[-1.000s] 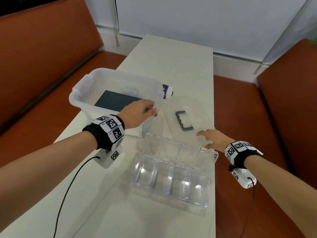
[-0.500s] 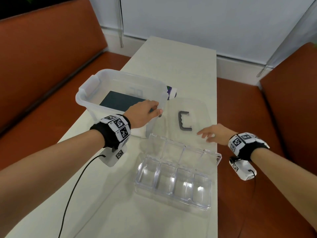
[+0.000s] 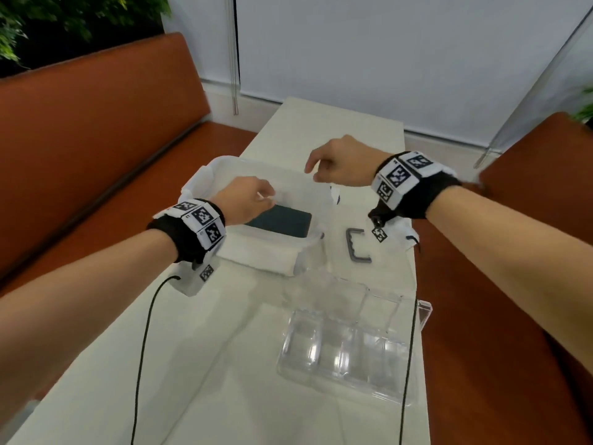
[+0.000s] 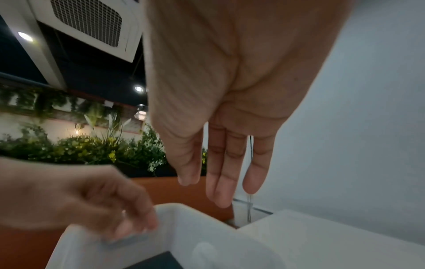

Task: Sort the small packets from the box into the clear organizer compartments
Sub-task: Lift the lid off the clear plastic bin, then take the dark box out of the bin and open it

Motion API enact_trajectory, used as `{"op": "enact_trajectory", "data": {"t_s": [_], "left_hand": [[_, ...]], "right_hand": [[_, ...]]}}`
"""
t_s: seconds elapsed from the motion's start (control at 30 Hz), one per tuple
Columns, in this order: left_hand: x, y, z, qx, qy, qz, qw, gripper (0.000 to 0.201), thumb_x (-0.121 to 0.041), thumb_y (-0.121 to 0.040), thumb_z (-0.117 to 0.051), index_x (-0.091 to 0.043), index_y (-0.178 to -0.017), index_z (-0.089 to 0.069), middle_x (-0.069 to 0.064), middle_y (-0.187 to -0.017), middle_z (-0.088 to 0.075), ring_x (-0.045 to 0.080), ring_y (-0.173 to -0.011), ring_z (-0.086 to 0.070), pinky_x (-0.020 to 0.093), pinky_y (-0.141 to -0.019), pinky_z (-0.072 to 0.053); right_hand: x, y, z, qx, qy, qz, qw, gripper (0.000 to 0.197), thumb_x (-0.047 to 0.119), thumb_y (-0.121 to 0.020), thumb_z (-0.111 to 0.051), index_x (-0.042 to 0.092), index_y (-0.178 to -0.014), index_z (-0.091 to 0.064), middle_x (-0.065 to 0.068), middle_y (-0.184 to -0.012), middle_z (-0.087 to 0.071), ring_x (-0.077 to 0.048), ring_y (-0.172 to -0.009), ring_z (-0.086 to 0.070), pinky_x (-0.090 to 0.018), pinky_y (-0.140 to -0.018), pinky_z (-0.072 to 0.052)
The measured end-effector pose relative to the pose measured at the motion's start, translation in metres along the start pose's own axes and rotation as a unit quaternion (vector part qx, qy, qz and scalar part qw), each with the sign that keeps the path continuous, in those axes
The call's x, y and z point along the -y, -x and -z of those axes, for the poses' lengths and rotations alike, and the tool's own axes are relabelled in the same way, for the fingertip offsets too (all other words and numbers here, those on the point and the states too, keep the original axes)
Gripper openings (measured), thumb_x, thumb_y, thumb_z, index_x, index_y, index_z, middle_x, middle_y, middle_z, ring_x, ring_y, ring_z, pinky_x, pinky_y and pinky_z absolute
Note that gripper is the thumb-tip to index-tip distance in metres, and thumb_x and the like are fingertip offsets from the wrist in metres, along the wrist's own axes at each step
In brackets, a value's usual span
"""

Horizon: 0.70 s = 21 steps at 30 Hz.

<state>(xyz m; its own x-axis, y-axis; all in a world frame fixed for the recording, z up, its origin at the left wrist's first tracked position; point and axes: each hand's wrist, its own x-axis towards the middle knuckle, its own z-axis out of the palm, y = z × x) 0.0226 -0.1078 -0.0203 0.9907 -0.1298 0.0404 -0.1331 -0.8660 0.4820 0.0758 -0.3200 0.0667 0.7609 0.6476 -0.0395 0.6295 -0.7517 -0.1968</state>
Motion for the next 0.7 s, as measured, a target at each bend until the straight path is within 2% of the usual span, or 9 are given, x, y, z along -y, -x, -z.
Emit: {"op": "enact_trajectory", "data": {"t_s": [0.1, 0.17, 0.23, 0.33, 0.43, 0.5, 0.63, 0.7], "left_hand": [[0.047, -0.006, 0.022, -0.051, -0.097, 0.073, 0.991, 0.043, -0.030, -0.095, -0.056, -0.013, -0.134, -0.050, 0.012, -0.132, -0.053, 0.031, -0.118, -0.051, 0.047, -0.100, -0.043], [0.074, -0.007, 0.031, -0.045, -0.097, 0.154, 0.982, 0.052, -0.027, -0.094, -0.057, -0.010, -0.140, -0.040, 0.018, -0.136, -0.044, 0.036, -0.121, -0.048, 0.051, -0.101, -0.043], [0.097, -0.006, 0.032, -0.025, -0.048, 0.197, 0.979, 0.056, -0.021, -0.095, -0.055, -0.006, -0.144, -0.032, 0.021, -0.142, -0.038, 0.039, -0.126, -0.044, 0.048, -0.104, -0.040], [0.119, -0.006, 0.028, -0.001, 0.022, 0.188, 0.982, 0.054, -0.010, -0.097, -0.049, -0.003, -0.146, -0.027, 0.023, -0.143, -0.040, 0.039, -0.128, -0.043, 0.044, -0.104, -0.037], [0.123, -0.007, 0.019, 0.003, 0.065, 0.172, 0.983, 0.049, -0.004, -0.098, -0.041, -0.002, -0.144, -0.026, 0.025, -0.133, -0.048, 0.038, -0.118, -0.051, 0.042, -0.094, -0.041], [0.122, -0.009, 0.015, 0.002, 0.081, 0.172, 0.982, 0.053, -0.001, -0.098, -0.041, -0.001, -0.146, -0.020, 0.026, -0.135, -0.045, 0.037, -0.118, -0.050, 0.037, -0.090, -0.040], [0.124, -0.012, 0.009, 0.004, 0.127, 0.167, 0.978, 0.058, 0.003, -0.095, -0.040, 0.002, -0.147, -0.015, 0.030, -0.137, -0.039, 0.042, -0.119, -0.048, 0.034, -0.085, -0.036], [0.125, -0.011, 0.008, 0.000, 0.145, 0.166, 0.975, 0.059, 0.003, -0.095, -0.040, 0.001, -0.148, -0.014, 0.030, -0.138, -0.038, 0.042, -0.118, -0.048, 0.035, -0.086, -0.037]], "right_hand": [[0.020, -0.033, -0.027, 0.057, 0.035, -0.024, 0.997, 0.034, 0.026, -0.090, -0.062, 0.015, -0.122, -0.061, -0.006, -0.111, -0.066, -0.023, -0.106, -0.057, -0.029, -0.091, -0.041], [0.026, -0.052, -0.045, 0.109, 0.056, -0.072, 0.990, 0.044, 0.031, -0.089, -0.063, 0.016, -0.129, -0.055, -0.007, -0.121, -0.062, -0.026, -0.112, -0.055, -0.030, -0.091, -0.041], [0.027, -0.068, -0.061, 0.164, 0.073, -0.125, 0.976, 0.053, 0.035, -0.088, -0.065, 0.015, -0.135, -0.050, -0.008, -0.126, -0.059, -0.026, -0.115, -0.054, -0.030, -0.090, -0.042], [0.025, -0.088, -0.076, 0.217, 0.106, -0.190, 0.951, 0.063, 0.036, -0.086, -0.067, 0.012, -0.139, -0.045, -0.008, -0.134, -0.054, -0.028, -0.121, -0.051, -0.034, -0.095, -0.043], [0.022, -0.104, -0.088, 0.265, 0.126, -0.244, 0.924, 0.073, 0.039, -0.085, -0.068, 0.012, -0.145, -0.037, -0.008, -0.142, -0.046, -0.029, -0.124, -0.049, -0.038, -0.096, -0.045], [0.020, -0.113, -0.096, 0.286, 0.125, -0.270, 0.911, 0.080, 0.041, -0.084, -0.068, 0.013, -0.148, -0.030, -0.008, -0.148, -0.039, -0.030, -0.128, -0.046, -0.039, -0.097, -0.044], [0.018, -0.127, -0.111, 0.326, 0.135, -0.291, 0.889, 0.091, 0.048, -0.082, -0.068, 0.016, -0.152, -0.019, -0.008, -0.153, -0.032, -0.031, -0.137, -0.036, -0.046, -0.110, -0.034], [0.018, -0.131, -0.118, 0.353, 0.114, -0.293, 0.881, 0.091, 0.046, -0.081, -0.069, 0.016, -0.151, -0.020, -0.008, -0.153, -0.032, -0.030, -0.138, -0.034, -0.044, -0.111, -0.031]]}}
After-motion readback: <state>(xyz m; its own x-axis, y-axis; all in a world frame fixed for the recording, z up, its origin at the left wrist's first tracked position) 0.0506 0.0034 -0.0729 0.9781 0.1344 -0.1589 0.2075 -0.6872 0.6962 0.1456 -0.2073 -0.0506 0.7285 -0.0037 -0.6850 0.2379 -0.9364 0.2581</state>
